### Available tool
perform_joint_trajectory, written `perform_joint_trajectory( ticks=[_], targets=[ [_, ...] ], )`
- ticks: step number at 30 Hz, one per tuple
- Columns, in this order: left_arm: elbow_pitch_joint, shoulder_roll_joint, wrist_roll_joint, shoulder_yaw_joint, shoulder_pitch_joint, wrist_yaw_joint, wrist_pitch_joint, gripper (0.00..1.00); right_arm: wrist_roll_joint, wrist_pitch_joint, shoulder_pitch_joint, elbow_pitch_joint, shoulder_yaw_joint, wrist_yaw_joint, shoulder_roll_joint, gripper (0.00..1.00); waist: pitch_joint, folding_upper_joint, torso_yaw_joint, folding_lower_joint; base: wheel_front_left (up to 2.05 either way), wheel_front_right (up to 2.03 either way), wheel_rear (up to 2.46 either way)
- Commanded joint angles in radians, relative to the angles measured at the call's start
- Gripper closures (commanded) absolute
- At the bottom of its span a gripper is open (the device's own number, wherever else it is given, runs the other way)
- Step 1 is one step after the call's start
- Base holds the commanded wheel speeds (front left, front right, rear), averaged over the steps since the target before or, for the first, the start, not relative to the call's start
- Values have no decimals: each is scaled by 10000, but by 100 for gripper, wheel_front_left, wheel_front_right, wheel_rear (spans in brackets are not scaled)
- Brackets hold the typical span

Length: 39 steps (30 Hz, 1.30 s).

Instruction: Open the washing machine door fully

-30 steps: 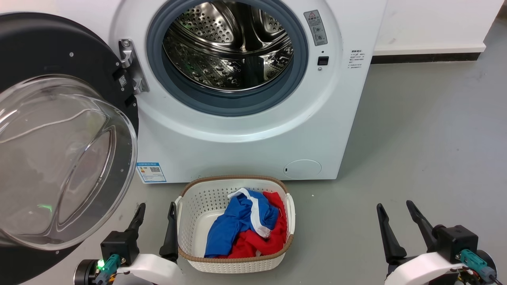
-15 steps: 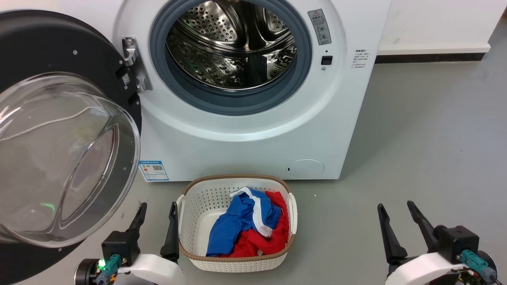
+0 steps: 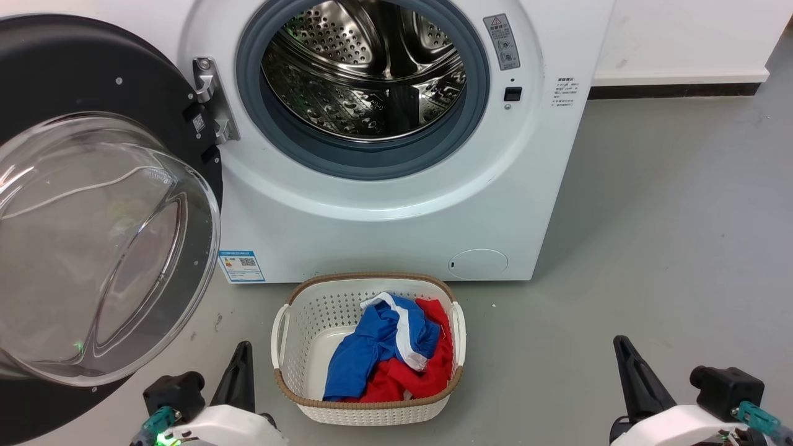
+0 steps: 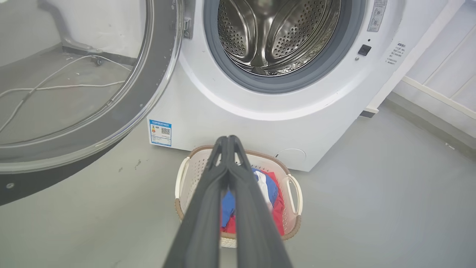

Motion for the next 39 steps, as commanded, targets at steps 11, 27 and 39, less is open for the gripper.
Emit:
perform_joint_trajectory(
  ticks=[11,27,39],
  targets=[
    [-111,-223,-1936,702,-387,-474,562,100,2463,293,-525,19,-155,0,-92,100,18,-1,18,0,0,0,0],
    [-129,-520,-3826,1334,-517,-934,1141,100,4821,617,-788,161,-318,0,-128,100,41,-1,41,0,0,0,0],
    [-134,-732,-5134,1777,-615,-1254,1538,100,6437,852,-978,266,-450,-1,-142,100,59,-1,59,0,0,0,0]
  ],
)
